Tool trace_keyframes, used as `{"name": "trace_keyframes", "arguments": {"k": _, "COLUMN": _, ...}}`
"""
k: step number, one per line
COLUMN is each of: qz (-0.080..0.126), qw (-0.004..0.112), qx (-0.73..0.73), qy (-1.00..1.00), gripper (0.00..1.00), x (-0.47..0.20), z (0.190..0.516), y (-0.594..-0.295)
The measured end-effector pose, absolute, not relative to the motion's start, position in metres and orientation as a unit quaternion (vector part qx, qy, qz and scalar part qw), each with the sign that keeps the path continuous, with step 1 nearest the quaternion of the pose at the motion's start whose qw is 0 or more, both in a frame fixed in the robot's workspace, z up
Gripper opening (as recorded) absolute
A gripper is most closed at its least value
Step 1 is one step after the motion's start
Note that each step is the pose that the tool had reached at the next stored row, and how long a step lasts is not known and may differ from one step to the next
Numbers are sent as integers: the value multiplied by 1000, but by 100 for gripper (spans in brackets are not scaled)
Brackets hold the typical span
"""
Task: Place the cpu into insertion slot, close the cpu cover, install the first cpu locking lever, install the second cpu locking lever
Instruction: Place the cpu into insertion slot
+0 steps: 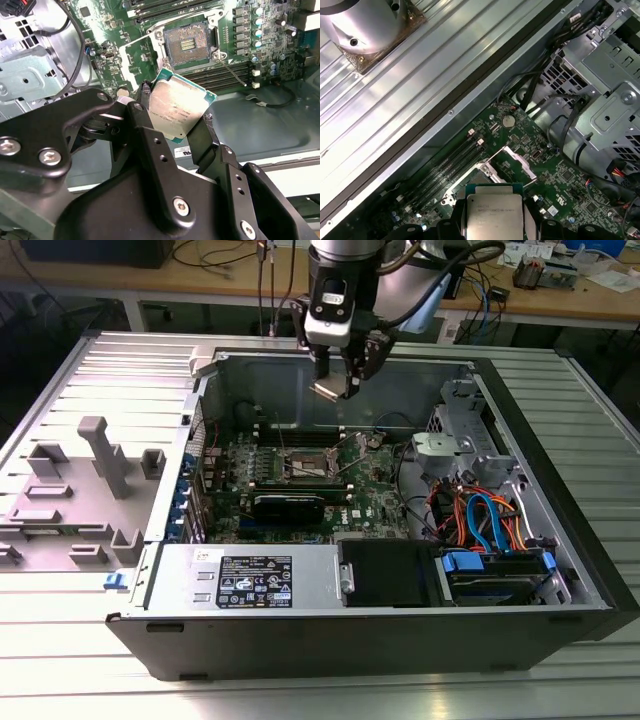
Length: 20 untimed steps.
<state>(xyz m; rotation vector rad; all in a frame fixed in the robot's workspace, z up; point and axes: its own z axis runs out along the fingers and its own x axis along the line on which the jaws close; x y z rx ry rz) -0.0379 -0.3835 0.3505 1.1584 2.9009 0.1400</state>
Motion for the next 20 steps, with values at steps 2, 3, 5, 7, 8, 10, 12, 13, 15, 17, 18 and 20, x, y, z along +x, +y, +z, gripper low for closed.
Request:
{"name": "trace_keyframes", "arguments": {"k": 2, "qz": 45, "qw": 8, "qx": 382, "qy": 923, "gripper": 55, "x": -38, "z": 350, "y": -384}}
{"name": "trace_keyframes", "arguments": {"k": 3, "qz": 45, "qw": 8, "qx": 386, "qy": 921, "gripper": 55, "x": -38, "z": 350, "y": -384}}
{"name": "trace_keyframes", "arguments": {"k": 5, "qz": 45, "qw": 9, "qx": 402, "qy": 915, "gripper": 55, "x": -38, "z": 349, "y": -384}}
{"name": "trace_keyframes", "arguments": {"k": 7, "qz": 44, "qw": 10, "qx": 431, "qy": 901, "gripper": 55, "x": -38, "z": 347, "y": -386}}
{"name": "trace_keyframes", "arguments": {"k": 8, "qz": 44, "qw": 11, "qx": 435, "qy": 899, "gripper": 55, "x": -38, "z": 347, "y": -387}}
{"name": "trace_keyframes", "arguments": {"k": 10, "qz": 44, "qw": 11, "qx": 439, "qy": 897, "gripper": 55, "x": -38, "z": 346, "y": -387}}
{"name": "trace_keyframes", "arguments": {"k": 12, "qz": 44, "qw": 11, "qx": 443, "qy": 895, "gripper": 55, "x": -38, "z": 346, "y": -387}}
{"name": "trace_keyframes", "arguments": {"k": 13, "qz": 44, "qw": 11, "qx": 446, "qy": 894, "gripper": 55, "x": -38, "z": 346, "y": -387}}
{"name": "trace_keyframes", "arguments": {"k": 15, "qz": 44, "qw": 12, "qx": 457, "qy": 888, "gripper": 55, "x": -38, "z": 345, "y": -387}}
{"name": "trace_keyframes", "arguments": {"k": 17, "qz": 44, "qw": 12, "qx": 473, "qy": 880, "gripper": 55, "x": -38, "z": 344, "y": -387}}
{"name": "trace_keyframes", "arguments": {"k": 18, "qz": 43, "qw": 12, "qx": 480, "qy": 876, "gripper": 55, "x": -38, "z": 344, "y": -387}}
{"name": "trace_keyframes", "arguments": {"k": 20, "qz": 43, "qw": 13, "qx": 491, "qy": 870, "gripper": 55, "x": -38, "z": 344, "y": -387}}
